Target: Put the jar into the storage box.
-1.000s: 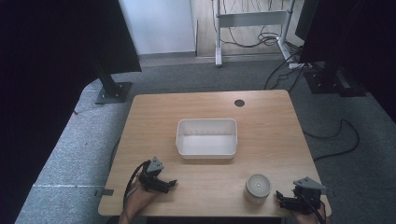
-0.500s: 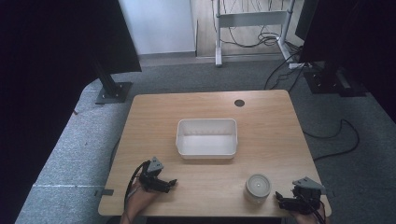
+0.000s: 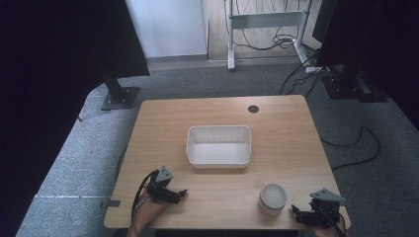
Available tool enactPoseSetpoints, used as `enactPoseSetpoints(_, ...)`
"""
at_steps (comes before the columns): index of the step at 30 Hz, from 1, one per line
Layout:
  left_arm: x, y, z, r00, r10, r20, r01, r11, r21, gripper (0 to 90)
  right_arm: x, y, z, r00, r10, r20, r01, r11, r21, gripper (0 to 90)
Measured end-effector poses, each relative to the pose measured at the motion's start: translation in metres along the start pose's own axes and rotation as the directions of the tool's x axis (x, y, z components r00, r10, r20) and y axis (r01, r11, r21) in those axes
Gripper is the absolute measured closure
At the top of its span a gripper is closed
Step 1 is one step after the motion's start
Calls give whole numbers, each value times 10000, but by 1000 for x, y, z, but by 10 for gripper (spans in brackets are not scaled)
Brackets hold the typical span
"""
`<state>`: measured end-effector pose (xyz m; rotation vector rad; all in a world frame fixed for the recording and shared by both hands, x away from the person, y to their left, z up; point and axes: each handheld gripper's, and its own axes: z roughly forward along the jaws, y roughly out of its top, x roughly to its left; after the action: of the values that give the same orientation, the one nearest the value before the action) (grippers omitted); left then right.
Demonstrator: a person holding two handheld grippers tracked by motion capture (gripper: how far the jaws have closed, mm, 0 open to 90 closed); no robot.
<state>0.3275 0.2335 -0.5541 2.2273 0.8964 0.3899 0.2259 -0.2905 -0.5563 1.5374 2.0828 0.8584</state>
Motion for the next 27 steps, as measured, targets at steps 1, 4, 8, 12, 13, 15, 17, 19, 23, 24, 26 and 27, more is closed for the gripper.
enactPoseSetpoints(1, 0, 0, 0, 10000, -10, -8, 10, 10000, 0, 3, 0, 0, -1, 10000, -24, -1, 24, 10000, -30, 5)
enactPoseSetpoints(4, 0, 0, 0, 10000, -35, -30, 35, 10000, -5, 3, 1, 1, -4, 10000, -75, -24, 75, 9999, -154, 5)
enactPoseSetpoints(8, 0, 0, 0, 10000, -41, -36, 41, 10000, -7, 3, 3, 2, -9, 9999, -126, -71, 125, 9997, -213, 4)
enactPoseSetpoints(12, 0, 0, 0, 10000, -42, -37, 42, 10000, -10, 3, 6, 4, -12, 9996, -259, -135, 254, 9991, -330, 1)
enactPoseSetpoints(13, 0, 0, 0, 10000, -39, -36, 39, 10000, -9, 3, 7, 4, -13, 9995, -276, -138, 271, 9990, -353, 1)
enactPoseSetpoints(15, 0, 0, 0, 10000, -38, -35, 38, 10000, -7, 3, 9, 5, -15, 9993, -328, -183, 321, 9987, -395, 0)
enactPoseSetpoints(17, 0, 0, 0, 10000, -40, -37, 39, 10000, -8, 3, 10, 6, -17, 9990, -367, -249, 354, 9982, -476, 0)
enactPoseSetpoints(19, 0, 0, 0, 10000, -40, -37, 40, 10000, -9, 3, 12, 7, -19, 9988, -393, -306, 376, 9978, -539, 0)
enactPoseSetpoints(23, 0, 0, 0, 10000, -42, -39, 42, 10000, -10, 3, 15, 9, -23, 9980, -497, -386, 472, 9969, -628, 0)
enactPoseSetpoints(24, -1, 0, 0, 10000, -51, -48, 51, 10000, -10, 3, 17, 10, -24, 9978, -524, -418, 496, 9967, -642, 0)
enactPoseSetpoints(26, -1, 0, 0, 10000, -57, -53, 57, 10000, -12, 3, 19, 10, -26, 9974, -606, -398, 579, 9961, -659, 0)
enactPoseSetpoints(27, -1, 0, 0, 10000, -55, -54, 55, 10000, -10, 3, 20, 11, -27, 9970, -664, -403, 635, 9957, -677, 0)
